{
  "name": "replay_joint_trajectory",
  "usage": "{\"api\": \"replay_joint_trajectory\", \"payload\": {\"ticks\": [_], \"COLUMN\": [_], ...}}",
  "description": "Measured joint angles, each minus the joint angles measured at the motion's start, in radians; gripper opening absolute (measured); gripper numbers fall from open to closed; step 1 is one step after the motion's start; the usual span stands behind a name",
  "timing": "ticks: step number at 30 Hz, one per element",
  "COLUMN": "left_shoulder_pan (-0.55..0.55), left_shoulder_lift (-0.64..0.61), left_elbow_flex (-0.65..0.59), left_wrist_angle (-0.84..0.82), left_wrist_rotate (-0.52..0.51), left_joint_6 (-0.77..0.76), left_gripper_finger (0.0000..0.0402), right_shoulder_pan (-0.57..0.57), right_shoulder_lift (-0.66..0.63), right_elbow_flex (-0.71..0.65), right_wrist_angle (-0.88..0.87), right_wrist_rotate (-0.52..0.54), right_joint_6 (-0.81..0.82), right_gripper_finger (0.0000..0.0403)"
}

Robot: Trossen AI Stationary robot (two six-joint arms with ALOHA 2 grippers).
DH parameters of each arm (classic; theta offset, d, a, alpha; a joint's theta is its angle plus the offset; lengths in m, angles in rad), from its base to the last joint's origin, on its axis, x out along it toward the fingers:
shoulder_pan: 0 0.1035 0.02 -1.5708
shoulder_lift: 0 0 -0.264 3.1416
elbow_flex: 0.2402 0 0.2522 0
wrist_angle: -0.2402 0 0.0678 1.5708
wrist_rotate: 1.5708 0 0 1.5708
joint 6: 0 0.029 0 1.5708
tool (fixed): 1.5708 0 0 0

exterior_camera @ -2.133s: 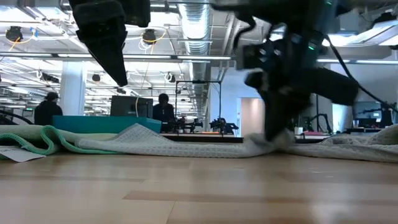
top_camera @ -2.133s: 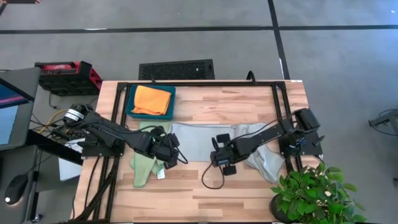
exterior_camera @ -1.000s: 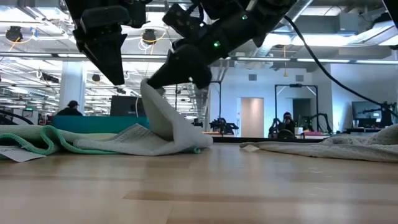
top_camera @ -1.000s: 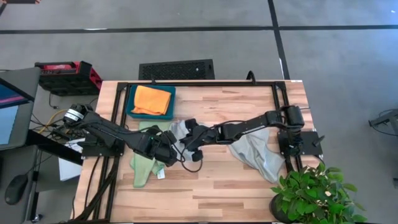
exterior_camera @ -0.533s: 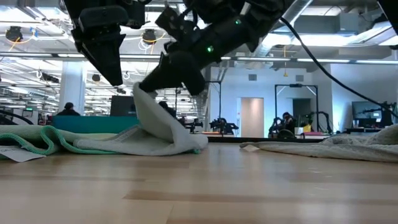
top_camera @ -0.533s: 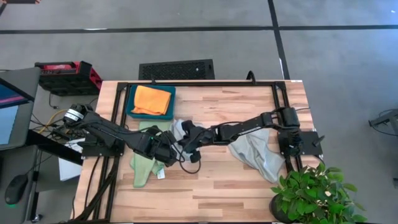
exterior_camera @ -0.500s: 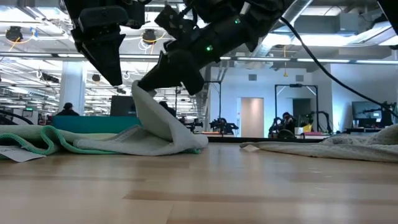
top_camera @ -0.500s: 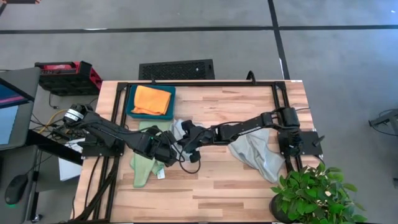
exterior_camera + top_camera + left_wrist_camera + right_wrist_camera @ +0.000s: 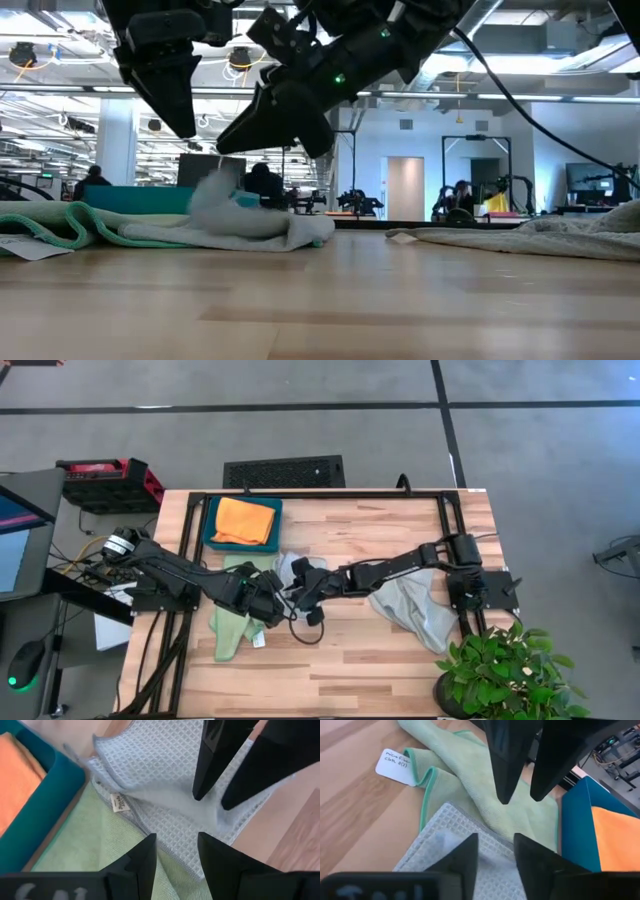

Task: Fold microfiber towels
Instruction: Fold the left gray towel, then put the folded gray towel into the blue bin

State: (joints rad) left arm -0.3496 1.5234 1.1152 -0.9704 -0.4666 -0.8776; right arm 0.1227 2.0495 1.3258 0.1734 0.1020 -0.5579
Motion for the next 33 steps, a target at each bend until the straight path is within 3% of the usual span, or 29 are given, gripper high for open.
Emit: {"api": "replay_joint_trajectory", "payload": {"ticks": [5, 10, 16, 22, 33], "left_shoulder_pan": [-0.004, -0.039, -0.074, -0.076, -0.076], "left_shoulder_lift": [0.0, 0.0, 0.0, 0.001, 0.001], "left_elbow_flex": [0.0, -0.005, -0.081, -0.214, -0.235], "left_wrist_angle": [-0.004, 0.015, 0.217, 0.514, 0.525], "left_wrist_rotate": [0.016, 0.001, -0.001, 0.082, 0.061], "left_joint_6": [0.001, 0.105, 0.254, 0.405, 0.447], "left_gripper_finger": [0.0137, 0.0137, 0.0137, 0.0137, 0.0137], "right_shoulder_pan": [0.008, 0.016, 0.058, 0.116, 0.145], "right_shoulder_lift": [-0.001, -0.049, -0.13, -0.184, -0.186], "right_elbow_flex": [0.0, -0.001, -0.001, 0.0, -0.001], "right_wrist_angle": [-0.004, -0.102, -0.237, -0.308, -0.309], "right_wrist_rotate": [0.007, 0.009, 0.011, 0.011, 0.011], "right_joint_6": [0.018, 0.099, 0.144, 0.176, 0.175], "right_gripper_finger": [0.0198, 0.0225, 0.023, 0.023, 0.023]}}
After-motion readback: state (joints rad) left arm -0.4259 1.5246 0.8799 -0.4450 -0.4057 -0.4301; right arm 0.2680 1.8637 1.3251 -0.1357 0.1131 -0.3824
